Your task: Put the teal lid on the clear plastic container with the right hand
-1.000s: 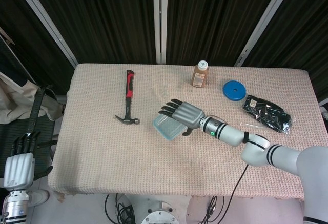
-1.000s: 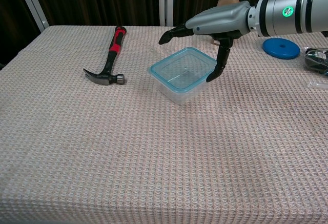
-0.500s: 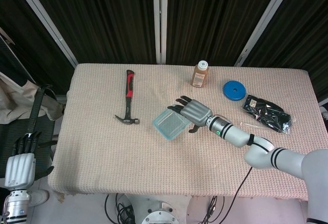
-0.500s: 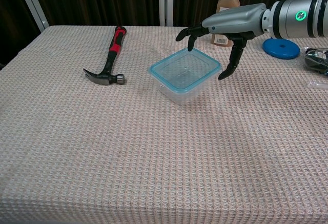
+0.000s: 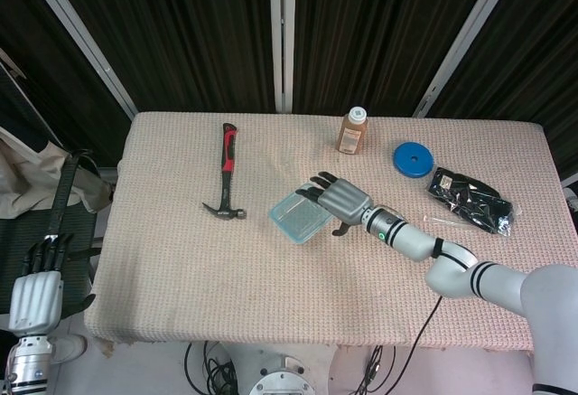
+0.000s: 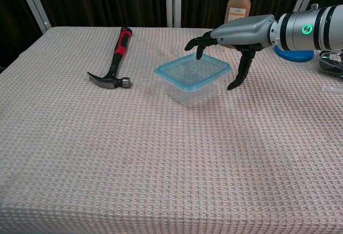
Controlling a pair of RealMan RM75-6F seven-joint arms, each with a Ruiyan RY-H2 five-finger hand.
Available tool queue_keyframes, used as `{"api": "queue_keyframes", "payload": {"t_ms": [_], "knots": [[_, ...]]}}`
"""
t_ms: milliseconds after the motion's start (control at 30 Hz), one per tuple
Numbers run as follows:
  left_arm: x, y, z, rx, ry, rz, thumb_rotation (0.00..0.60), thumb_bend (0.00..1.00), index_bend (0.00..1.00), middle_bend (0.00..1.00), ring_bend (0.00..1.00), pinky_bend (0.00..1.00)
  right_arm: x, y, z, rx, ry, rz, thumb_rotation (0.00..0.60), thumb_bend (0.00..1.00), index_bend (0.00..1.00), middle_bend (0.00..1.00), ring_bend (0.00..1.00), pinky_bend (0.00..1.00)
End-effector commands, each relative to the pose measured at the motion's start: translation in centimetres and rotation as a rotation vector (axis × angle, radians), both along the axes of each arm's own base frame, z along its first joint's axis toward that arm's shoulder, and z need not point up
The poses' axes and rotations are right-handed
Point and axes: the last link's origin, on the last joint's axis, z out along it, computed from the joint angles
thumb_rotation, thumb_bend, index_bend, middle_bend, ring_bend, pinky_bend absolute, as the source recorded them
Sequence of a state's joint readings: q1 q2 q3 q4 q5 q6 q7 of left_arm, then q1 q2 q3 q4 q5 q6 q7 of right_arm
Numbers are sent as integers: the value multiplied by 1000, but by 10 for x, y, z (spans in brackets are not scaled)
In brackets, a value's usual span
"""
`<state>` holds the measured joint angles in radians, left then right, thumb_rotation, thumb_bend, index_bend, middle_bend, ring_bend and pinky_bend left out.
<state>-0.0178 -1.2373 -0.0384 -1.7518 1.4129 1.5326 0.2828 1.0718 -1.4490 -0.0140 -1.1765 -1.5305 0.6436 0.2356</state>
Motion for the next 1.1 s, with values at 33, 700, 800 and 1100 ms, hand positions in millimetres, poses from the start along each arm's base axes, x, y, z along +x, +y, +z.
{"api": "queue_keyframes", "payload": {"t_ms": [33,700,800,1100], "knots": [[-1,-1,0,3,-2,1,600,0,55,42,0,0,2,2,4,-12,-25,20,600,28,0,199,0,0],[0,-3,-1,2,-9,-18,600,0,55,42,0,0,-28,36,20,-9,-4,12,600,29,0,212,0,0],[-1,-4,-1,1,-10,-12,600,0,56,42,0,0,-30,35,15,-3,2,6,600,29,0,211,0,0],[-1,-4,-1,-2,-11,-12,600,0,56,42,0,0,-33,35,9,11,13,3,600,28,0,214,0,0]]}}
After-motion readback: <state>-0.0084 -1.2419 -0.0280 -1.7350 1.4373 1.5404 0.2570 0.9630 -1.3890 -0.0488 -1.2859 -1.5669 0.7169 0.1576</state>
